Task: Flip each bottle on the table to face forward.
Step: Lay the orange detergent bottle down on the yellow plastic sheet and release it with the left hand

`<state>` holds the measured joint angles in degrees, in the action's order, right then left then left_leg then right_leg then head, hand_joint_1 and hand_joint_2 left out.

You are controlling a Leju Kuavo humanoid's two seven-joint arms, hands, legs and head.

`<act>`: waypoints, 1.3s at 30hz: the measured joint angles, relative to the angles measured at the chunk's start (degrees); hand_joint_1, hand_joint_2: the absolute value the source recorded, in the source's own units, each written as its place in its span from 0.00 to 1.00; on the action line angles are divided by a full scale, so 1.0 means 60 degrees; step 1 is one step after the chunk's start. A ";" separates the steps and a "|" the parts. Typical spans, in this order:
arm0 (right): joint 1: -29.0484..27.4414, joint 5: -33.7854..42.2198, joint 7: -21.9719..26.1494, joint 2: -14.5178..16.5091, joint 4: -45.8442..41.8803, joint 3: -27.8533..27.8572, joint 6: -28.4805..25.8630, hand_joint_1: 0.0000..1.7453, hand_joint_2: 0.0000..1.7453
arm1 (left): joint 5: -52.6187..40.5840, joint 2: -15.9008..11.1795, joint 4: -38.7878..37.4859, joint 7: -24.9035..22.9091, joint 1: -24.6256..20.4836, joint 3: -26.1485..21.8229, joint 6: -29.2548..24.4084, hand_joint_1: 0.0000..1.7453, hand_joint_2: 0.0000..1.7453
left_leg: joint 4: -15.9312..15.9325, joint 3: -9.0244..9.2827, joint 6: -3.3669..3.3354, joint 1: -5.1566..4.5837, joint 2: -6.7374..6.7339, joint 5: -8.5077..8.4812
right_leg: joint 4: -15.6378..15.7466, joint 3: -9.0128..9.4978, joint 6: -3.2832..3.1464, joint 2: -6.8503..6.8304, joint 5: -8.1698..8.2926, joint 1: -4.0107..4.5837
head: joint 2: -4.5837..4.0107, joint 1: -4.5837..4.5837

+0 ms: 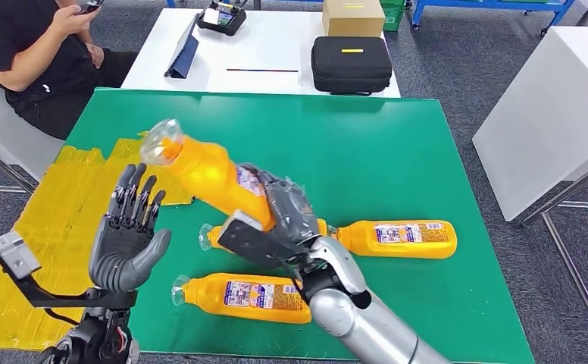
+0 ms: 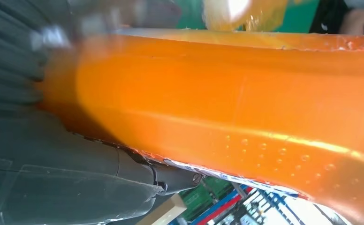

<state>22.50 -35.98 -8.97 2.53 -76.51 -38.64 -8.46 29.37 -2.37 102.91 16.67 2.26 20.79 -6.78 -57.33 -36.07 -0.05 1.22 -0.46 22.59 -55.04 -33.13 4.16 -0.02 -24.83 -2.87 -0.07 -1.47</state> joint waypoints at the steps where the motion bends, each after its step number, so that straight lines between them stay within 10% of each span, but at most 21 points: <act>1: 0.0045 -0.0069 0.0024 0.0072 0.0157 -0.0074 0.0004 1.00 1.00 | 0.0046 0.0051 -0.0039 -0.0039 -0.0066 0.0001 0.0000 0.00 1.00 | 0.0000 0.0000 0.0000 0.0001 0.0000 0.0000 | 0.0000 -0.0002 0.0000 0.0000 0.0000 0.0001 | 0.0000 0.0000; 28: 0.0667 -0.2177 -0.0032 0.0972 0.1416 -0.1946 -0.0009 1.00 1.00 | 0.0191 0.0198 -0.0617 -0.0210 -0.0770 0.0411 -0.0873 0.00 1.00 | 0.0000 -0.0012 0.0000 0.0003 -0.0002 -0.0001 | 0.0000 -0.0017 0.0000 0.0001 0.0000 0.0001 | 0.0000 0.0002; 32: 0.0706 -0.2050 -0.0028 0.0980 0.1407 -0.2007 0.0023 1.00 1.00 | 0.0141 0.0198 -0.0617 -0.0237 -0.0767 0.0444 -0.0852 0.96 1.00 | 0.0000 -0.0012 0.0000 0.0003 -0.0002 -0.0001 | 0.0000 -0.0017 0.0000 0.0002 0.0000 0.0001 | 0.0000 0.0001; 39: 0.0751 -0.1724 -0.0104 0.0975 0.1249 -0.2143 0.0167 1.00 1.00 | 0.0080 0.0193 -0.0611 0.0052 -0.0642 0.0500 -0.0715 1.00 1.00 | 0.0000 -0.0012 0.0000 0.0003 -0.0002 -0.0001 | 0.0000 -0.0017 -0.0001 0.0002 0.0000 0.0001 | 0.0000 0.0001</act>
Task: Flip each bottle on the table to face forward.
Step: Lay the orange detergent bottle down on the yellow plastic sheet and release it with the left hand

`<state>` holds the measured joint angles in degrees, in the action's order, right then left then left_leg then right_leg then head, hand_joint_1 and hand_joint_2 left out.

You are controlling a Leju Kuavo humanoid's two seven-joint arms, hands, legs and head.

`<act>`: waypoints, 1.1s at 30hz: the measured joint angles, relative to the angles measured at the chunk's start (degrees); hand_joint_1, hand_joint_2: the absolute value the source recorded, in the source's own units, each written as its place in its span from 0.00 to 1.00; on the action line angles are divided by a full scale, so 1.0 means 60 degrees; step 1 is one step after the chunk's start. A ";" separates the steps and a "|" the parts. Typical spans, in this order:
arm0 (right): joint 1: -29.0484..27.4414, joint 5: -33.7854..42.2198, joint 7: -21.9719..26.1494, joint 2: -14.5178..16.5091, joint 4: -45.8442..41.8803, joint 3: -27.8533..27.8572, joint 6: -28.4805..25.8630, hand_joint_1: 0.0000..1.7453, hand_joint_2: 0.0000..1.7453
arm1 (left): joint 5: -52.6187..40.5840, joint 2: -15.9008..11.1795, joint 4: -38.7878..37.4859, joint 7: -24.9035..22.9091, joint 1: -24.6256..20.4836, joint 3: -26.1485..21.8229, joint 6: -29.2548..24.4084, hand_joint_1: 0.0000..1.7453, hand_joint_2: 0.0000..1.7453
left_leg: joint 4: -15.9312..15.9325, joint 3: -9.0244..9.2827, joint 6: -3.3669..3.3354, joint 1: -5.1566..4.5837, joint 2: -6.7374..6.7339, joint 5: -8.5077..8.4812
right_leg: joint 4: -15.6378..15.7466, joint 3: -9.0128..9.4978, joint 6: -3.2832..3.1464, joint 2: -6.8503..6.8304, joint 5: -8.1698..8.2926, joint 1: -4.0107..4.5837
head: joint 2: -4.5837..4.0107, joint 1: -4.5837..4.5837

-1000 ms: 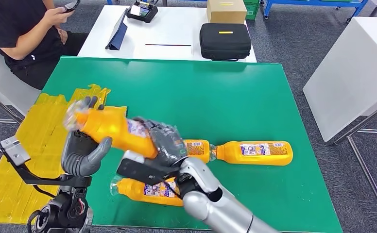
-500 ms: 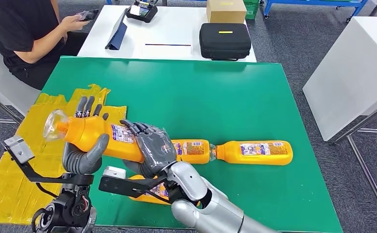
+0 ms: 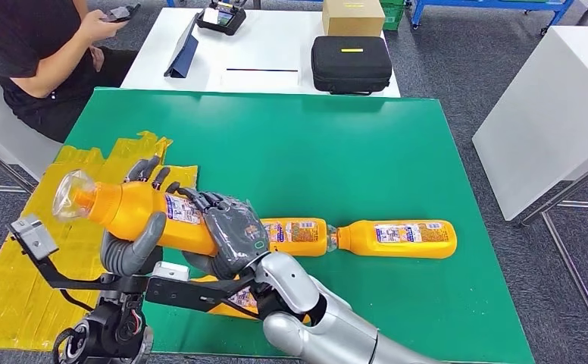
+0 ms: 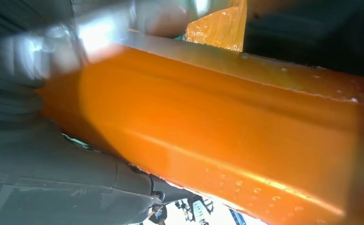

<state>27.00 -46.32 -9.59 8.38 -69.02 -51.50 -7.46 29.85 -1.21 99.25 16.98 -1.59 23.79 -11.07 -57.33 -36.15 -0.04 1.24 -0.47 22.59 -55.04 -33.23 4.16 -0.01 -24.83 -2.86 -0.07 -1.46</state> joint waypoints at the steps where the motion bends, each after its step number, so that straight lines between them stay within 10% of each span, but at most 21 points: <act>1: 0.0000 0.0032 -0.0007 -0.0005 -0.0029 -0.0022 0.0036 1.00 1.00 | 0.0013 -0.0004 0.0001 0.0103 0.0044 0.0003 0.0014 1.00 1.00 | 0.0000 0.0000 0.0000 0.0000 0.0000 0.0000 | 0.0000 0.0000 0.0000 0.0000 0.0000 0.0000 | 0.0000 0.0001; 12: 0.0000 0.0259 -0.0169 -0.0076 -0.0166 -0.0149 0.0240 0.99 1.00 | 0.0114 -0.0043 0.0007 0.0363 0.0223 -0.0024 0.0089 1.00 1.00 | 0.0000 -0.0001 0.0000 0.0000 0.0000 0.0000 | 0.0000 0.0001 0.0000 -0.0001 0.0000 0.0000 | 0.0000 0.0003; 14: -0.0010 0.0336 -0.0229 -0.0109 -0.0204 -0.0152 0.0231 0.58 1.00 | 0.0114 -0.0043 0.0010 0.0383 0.0247 -0.0040 0.0126 1.00 1.00 | 0.0000 -0.0001 0.0000 0.0000 0.0000 0.0000 | 0.0000 0.0000 0.0000 -0.0001 0.0000 0.0000 | 0.0000 0.0001; 16: -0.0064 0.0401 -0.0260 -0.0168 -0.0277 -0.0152 0.0116 0.09 0.50 | 0.0084 -0.0043 0.0041 0.0412 0.0293 -0.0057 0.0170 1.00 1.00 | 0.0000 -0.0001 0.0000 0.0000 0.0000 0.0000 | 0.0000 0.0000 0.0000 -0.0001 0.0000 0.0000 | 0.0000 0.0001; 17: -0.0119 0.0419 -0.0250 -0.0212 -0.0329 -0.0146 -0.0013 0.00 0.25 | 0.0048 -0.0046 0.0079 0.0430 0.0330 -0.0072 0.0196 1.00 1.00 | 0.0000 -0.0001 0.0000 0.0000 0.0000 0.0000 | 0.0000 -0.0001 0.0000 -0.0001 0.0000 -0.0001 | 0.0000 0.0001; 18: -0.0195 0.0433 -0.0221 -0.0268 -0.0386 -0.0135 -0.0173 0.00 0.00 | -0.0009 -0.0054 0.0127 0.0453 0.0381 -0.0087 0.0219 1.00 1.00 | 0.0000 -0.0001 0.0000 -0.0001 0.0000 0.0001 | 0.0000 -0.0001 0.0000 -0.0001 0.0000 -0.0001 | 0.0000 0.0001; 33: -0.2555 0.0762 0.0775 -0.1305 -0.2052 0.2270 -0.2174 0.00 0.00 | -0.4056 0.0085 0.1622 -0.0137 0.2426 -0.2083 -0.1095 1.00 1.00 | 0.0001 -0.0009 0.0004 -0.0001 0.0001 0.0013 | 0.0004 -0.0015 -0.0003 -0.0002 -0.0008 -0.0001 | 0.0000 0.0001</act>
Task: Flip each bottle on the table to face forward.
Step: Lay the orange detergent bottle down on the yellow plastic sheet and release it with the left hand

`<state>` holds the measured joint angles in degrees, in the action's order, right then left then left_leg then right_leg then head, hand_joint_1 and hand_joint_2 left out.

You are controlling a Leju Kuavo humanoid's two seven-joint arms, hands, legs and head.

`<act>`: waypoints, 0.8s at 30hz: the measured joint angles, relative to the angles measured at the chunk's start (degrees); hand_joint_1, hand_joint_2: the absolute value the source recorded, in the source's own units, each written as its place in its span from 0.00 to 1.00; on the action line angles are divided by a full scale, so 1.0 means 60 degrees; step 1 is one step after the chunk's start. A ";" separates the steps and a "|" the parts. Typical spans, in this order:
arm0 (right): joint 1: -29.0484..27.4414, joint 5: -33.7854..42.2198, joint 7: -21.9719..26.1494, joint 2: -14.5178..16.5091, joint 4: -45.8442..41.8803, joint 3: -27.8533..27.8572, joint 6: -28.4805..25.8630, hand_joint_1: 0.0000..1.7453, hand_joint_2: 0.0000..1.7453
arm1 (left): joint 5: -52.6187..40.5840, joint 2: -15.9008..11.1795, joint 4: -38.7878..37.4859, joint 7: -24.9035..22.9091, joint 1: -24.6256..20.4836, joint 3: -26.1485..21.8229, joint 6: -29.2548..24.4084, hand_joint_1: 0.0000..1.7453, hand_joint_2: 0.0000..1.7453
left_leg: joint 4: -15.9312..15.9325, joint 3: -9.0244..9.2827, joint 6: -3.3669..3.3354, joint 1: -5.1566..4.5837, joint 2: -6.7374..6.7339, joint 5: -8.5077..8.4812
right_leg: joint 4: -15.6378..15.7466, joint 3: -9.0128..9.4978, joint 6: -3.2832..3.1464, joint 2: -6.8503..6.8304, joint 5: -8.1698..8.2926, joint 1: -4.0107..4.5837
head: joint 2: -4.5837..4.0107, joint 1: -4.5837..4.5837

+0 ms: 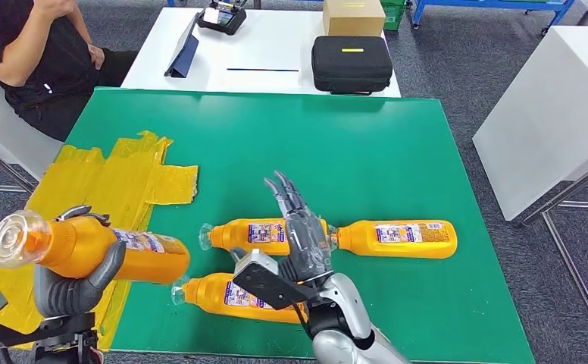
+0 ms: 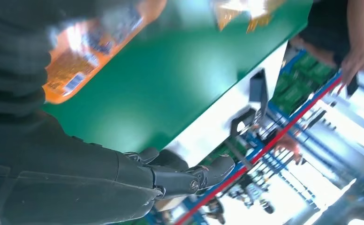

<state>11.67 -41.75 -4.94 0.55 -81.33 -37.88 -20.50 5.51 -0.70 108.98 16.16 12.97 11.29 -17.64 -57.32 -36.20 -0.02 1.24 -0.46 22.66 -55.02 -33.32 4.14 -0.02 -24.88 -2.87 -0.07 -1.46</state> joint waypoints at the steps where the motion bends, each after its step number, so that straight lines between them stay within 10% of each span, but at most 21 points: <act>1: -0.0117 0.0075 0.0066 -0.0037 -0.0190 0.0180 0.0011 0.00 0.00 | -0.0360 0.0041 -0.0015 -0.0090 0.0035 -0.0170 -0.0044 1.00 1.00 | 0.0000 0.0000 0.0000 0.0000 0.0000 0.0000 | 0.0000 0.0000 0.0000 0.0000 0.0000 0.0000 | 0.0000 -0.0001; 13: -0.1575 0.1217 0.0572 -0.1074 -0.2793 0.1089 0.1558 0.00 0.00 | -0.7104 -0.0460 -0.2889 -0.0744 -0.1365 -0.0460 -0.2043 1.00 1.00 | -0.0002 -0.0011 -0.0003 -0.0001 0.0026 -0.0005 | 0.0004 -0.0025 0.0003 -0.0016 0.0005 -0.0001 | 0.0000 -0.0002; 24: -0.2430 0.0425 0.0484 -0.2055 -0.3977 0.0897 0.2874 0.00 0.00 | -0.9884 -0.0943 -0.6142 -0.1636 -0.3419 0.0338 -0.2957 1.00 1.00 | -0.0003 -0.0018 -0.0007 -0.0002 0.0011 -0.0008 | 0.0002 -0.0016 -0.0002 -0.0011 0.0013 0.0000 | 0.0000 -0.0001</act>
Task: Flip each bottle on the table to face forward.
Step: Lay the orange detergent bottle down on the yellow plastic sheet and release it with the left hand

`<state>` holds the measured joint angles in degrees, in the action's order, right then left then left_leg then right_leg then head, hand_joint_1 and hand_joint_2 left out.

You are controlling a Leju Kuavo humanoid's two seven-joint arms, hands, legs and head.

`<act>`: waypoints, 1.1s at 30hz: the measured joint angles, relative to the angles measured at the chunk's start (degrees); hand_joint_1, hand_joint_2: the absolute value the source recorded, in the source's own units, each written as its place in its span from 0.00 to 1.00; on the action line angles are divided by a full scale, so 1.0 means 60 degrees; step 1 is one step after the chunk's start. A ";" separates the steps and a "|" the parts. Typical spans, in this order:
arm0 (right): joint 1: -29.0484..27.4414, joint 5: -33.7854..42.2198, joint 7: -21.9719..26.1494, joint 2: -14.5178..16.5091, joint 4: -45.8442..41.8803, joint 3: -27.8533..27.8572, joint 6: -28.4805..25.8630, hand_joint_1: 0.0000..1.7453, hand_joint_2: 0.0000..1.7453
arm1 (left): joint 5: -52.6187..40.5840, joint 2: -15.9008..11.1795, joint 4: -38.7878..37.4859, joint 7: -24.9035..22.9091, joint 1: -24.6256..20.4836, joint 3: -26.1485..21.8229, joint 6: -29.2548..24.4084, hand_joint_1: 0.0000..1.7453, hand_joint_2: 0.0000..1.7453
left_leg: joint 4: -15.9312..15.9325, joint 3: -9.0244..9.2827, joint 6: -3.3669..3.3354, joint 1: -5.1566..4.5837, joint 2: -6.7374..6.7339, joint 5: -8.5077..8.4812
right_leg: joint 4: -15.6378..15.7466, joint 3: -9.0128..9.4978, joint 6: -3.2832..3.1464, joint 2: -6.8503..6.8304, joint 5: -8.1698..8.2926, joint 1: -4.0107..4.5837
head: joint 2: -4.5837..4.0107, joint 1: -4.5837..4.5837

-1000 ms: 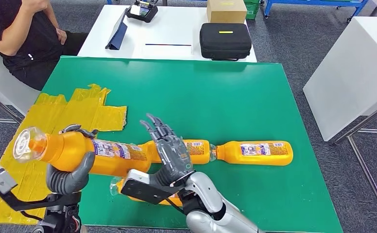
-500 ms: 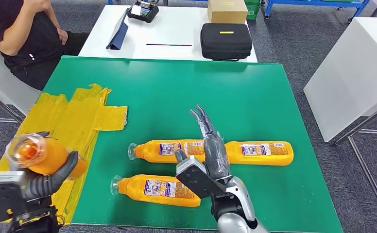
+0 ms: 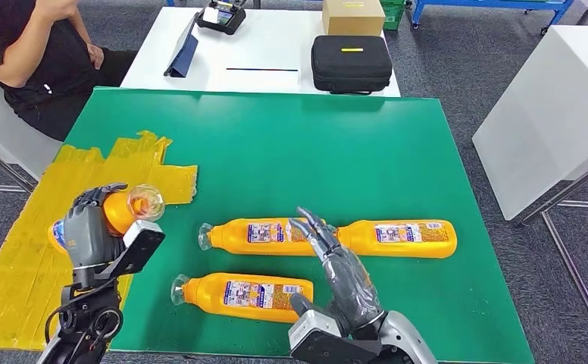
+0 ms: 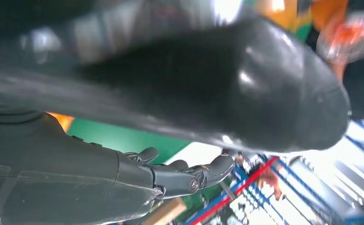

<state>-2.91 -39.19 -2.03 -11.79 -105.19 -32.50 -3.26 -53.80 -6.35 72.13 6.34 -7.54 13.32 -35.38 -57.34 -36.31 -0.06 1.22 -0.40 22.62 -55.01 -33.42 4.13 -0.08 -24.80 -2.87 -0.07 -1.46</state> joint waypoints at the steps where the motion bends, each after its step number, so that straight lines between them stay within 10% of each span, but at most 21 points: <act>1: -0.0050 -0.0038 0.0000 -0.0059 -0.0008 -0.0061 0.0049 0.00 0.00 | -0.0136 -0.0014 -0.0259 -0.0040 -0.0166 0.0055 -0.0039 1.00 1.00 | 0.0000 0.0000 0.0000 0.0000 -0.0003 0.0000 | 0.0000 -0.0001 0.0000 0.0002 0.0000 0.0000 | 0.0000 -0.0001; 2: -0.0083 -0.0078 0.0000 -0.0110 -0.0014 -0.0119 0.0100 0.00 0.00 | -0.0262 -0.0026 -0.0510 -0.0094 -0.0317 0.0105 -0.0073 1.00 1.00 | 0.0000 0.0000 0.0000 0.0000 -0.0004 0.0000 | 0.0000 -0.0001 -0.0001 0.0003 0.0001 0.0000 | 0.0000 -0.0002; 6: 0.0004 -0.0449 -0.0086 -0.0248 -0.0007 -0.0427 0.0556 0.00 1.00 | -0.0753 -0.0042 -0.1439 -0.0520 -0.0854 0.0223 0.0035 0.00 0.00 | 0.0000 0.0000 -0.0001 0.0000 -0.0002 -0.0002 | -0.0001 0.0004 -0.0001 0.0003 0.0001 0.0000 | 0.0000 0.0000; 21: 0.0747 -0.1893 -0.1502 -0.0372 0.1181 -0.1827 0.1651 0.00 1.00 | -0.1952 -0.0175 -0.2082 -0.1256 -0.0352 -0.0371 0.1335 0.00 0.00 | 0.0002 -0.0011 0.0000 0.0000 -0.0004 0.0001 | -0.0003 -0.0001 0.0003 0.0006 -0.0006 0.0000 | 0.0000 -0.0002; 33: 0.1144 -0.2431 -0.2113 0.0033 0.2009 -0.1863 0.1745 0.00 1.00 | -0.1476 -0.0163 -0.0085 -0.1053 0.0623 -0.0408 0.3140 0.00 0.00 | 0.0002 -0.0008 0.0000 0.0000 -0.0003 0.0000 | -0.0003 0.0002 0.0004 0.0004 -0.0006 -0.0001 | 0.0000 -0.0003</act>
<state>3.95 -53.78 -14.71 -11.59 -93.14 -43.68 7.21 -62.65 -7.33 71.61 0.02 -3.81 10.87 -16.54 -57.33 -36.36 -0.07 1.22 -0.42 22.61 -55.03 -33.41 4.15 -0.06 -24.83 -2.87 -0.07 -1.48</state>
